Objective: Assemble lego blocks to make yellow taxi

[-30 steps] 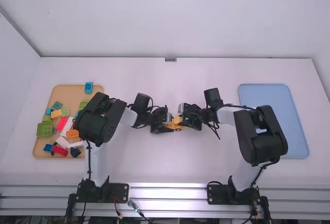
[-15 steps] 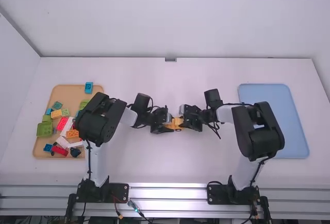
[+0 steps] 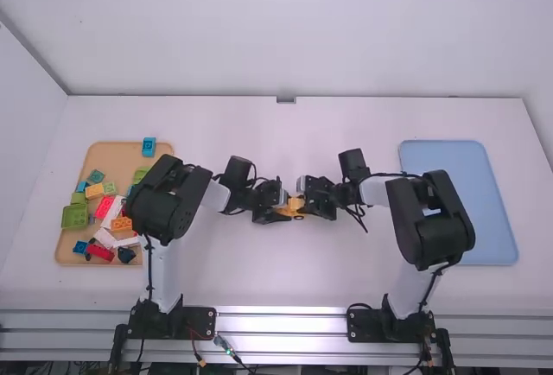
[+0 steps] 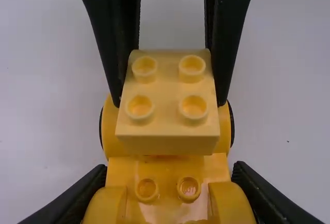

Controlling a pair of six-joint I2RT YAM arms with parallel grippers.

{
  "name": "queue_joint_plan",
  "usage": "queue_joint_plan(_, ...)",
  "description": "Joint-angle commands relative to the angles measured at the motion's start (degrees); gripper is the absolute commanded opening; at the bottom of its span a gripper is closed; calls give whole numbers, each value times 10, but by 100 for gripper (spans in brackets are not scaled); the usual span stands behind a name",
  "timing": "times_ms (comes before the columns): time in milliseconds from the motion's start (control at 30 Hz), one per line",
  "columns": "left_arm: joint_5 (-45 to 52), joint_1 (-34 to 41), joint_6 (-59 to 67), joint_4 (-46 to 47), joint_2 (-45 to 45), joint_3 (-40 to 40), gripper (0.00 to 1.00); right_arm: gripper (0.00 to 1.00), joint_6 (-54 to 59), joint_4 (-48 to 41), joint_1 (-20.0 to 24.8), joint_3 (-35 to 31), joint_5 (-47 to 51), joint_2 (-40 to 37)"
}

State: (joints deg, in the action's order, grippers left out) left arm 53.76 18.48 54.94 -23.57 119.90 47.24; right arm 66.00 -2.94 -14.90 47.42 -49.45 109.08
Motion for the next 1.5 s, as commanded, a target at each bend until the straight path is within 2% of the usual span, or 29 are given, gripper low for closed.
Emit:
queue_joint_plan(0, -52, -5, 8, 7, 24, -6, 49, 10, 0, -1, -2, 5, 26, 9)
queue_joint_plan(67, -52, -5, 9, 7, 24, -6, 50, 11, -2, 3, -2, 5, 30, 9)
queue_joint_plan(200, -52, -5, 9, 7, 24, -6, 52, 28, -2, 8, -2, 5, 28, 9)
queue_joint_plan(300, -52, -5, 9, 7, 24, -6, 52, 31, -2, 7, -2, 5, 28, 9)
queue_joint_plan(400, -52, -5, 9, 7, 24, -6, 52, 31, -2, 0, -2, 5, 26, 9)
queue_joint_plan(467, -52, -5, 8, 7, 24, -6, 52, 27, -2, -6, -2, 5, 26, 9)
queue_joint_plan(633, -52, -5, 9, 6, 24, -6, 53, 28, -2, -10, -2, 5, 26, 9)
queue_joint_plan(900, -52, -5, 8, 7, 24, -6, 54, 42, -2, -8, -2, 6, 26, 9)
queue_joint_plan(967, -52, -5, 9, 7, 24, -6, 55, 50, -2, -5, -2, 6, 26, 9)
queue_joint_plan(1033, -52, -5, 9, 7, 24, -6, 55, 51, -2, -5, -1, 6, 26, 9)
queue_joint_plan(1133, -52, -5, 9, 7, 24, -6, 56, 48, -2, -4, -1, 6, 26, 9)
queue_joint_plan(1233, -52, -5, 8, 7, 24, -6, 56, 39, -1, -2, -2, 6, 27, 9)
queue_joint_plan(1267, -52, -5, 8, 7, 24, -6, 56, 39, -2, -2, -2, 6, 28, 9)
queue_joint_plan(1367, -52, -5, 9, 7, 24, -6, 53, 24, -1, 0, -2, 6, 28, 9)
queue_joint_plan(1467, -52, -5, 10, 9, 24, -6, 45, 16, 0, 3, -1, 6, 28, 9)
